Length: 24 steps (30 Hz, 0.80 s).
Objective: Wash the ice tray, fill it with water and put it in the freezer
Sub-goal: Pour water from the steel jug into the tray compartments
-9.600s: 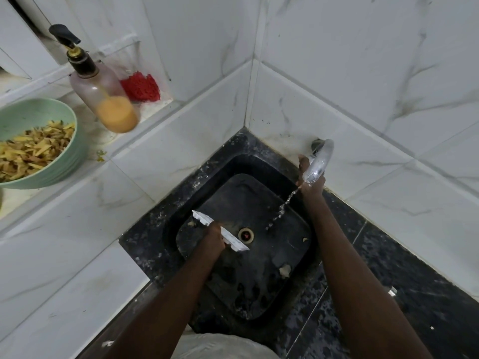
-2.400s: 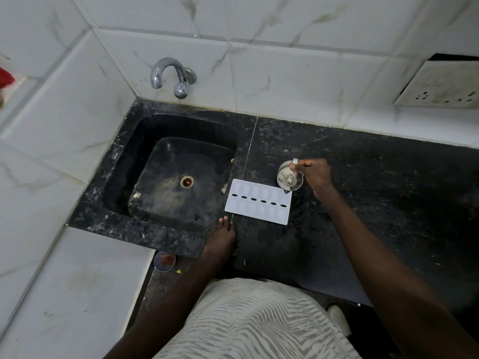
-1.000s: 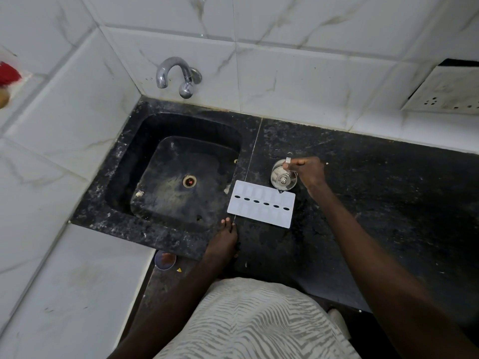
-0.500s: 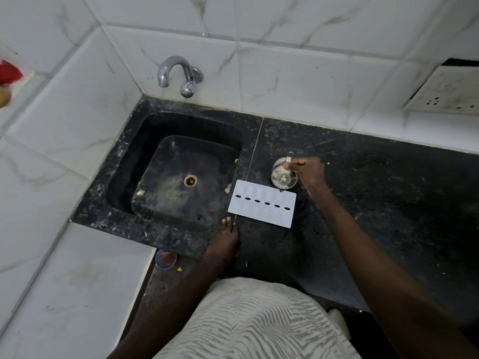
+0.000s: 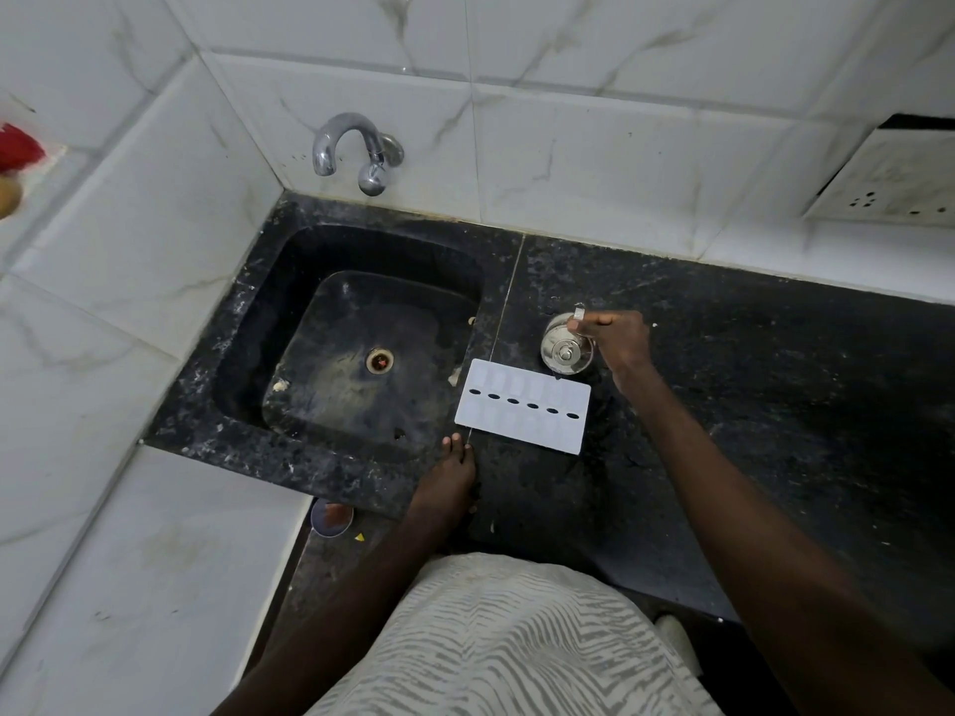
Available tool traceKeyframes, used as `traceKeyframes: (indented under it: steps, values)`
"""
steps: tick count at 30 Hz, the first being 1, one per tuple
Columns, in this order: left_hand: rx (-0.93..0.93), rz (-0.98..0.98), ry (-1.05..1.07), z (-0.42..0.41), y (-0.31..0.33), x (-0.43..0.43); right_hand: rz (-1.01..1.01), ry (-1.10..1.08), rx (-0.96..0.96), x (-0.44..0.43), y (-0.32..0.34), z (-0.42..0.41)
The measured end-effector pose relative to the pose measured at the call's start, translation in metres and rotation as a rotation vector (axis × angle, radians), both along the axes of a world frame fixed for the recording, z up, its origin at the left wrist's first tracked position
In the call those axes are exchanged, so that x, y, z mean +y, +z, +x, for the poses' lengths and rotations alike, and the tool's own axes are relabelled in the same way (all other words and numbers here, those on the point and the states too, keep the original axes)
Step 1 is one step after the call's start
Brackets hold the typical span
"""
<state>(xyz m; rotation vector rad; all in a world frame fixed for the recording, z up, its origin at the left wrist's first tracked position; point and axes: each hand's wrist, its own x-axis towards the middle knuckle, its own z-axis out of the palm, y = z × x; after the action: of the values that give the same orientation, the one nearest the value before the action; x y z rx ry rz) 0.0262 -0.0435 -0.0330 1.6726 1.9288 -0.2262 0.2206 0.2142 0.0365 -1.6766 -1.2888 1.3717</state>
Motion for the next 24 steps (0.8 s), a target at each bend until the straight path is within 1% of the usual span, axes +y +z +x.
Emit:
traceKeyframes:
  steps: [4,8,16,24]
  values:
    - [0.002,0.006,-0.002,0.001,0.001,0.000,-0.003,-0.054,0.055,-0.001,0.001,-0.008]
    - [0.003,0.008,-0.001,0.000,0.000,0.000,0.001,-0.042,0.063,-0.003,0.002,-0.016]
    - [0.000,0.012,0.005,0.000,-0.002,-0.001,0.017,0.044,-0.055,-0.004,-0.005,-0.022]
    - [0.000,0.022,0.005,-0.001,-0.003,-0.002,0.063,0.036,-0.056,-0.009,-0.003,-0.025]
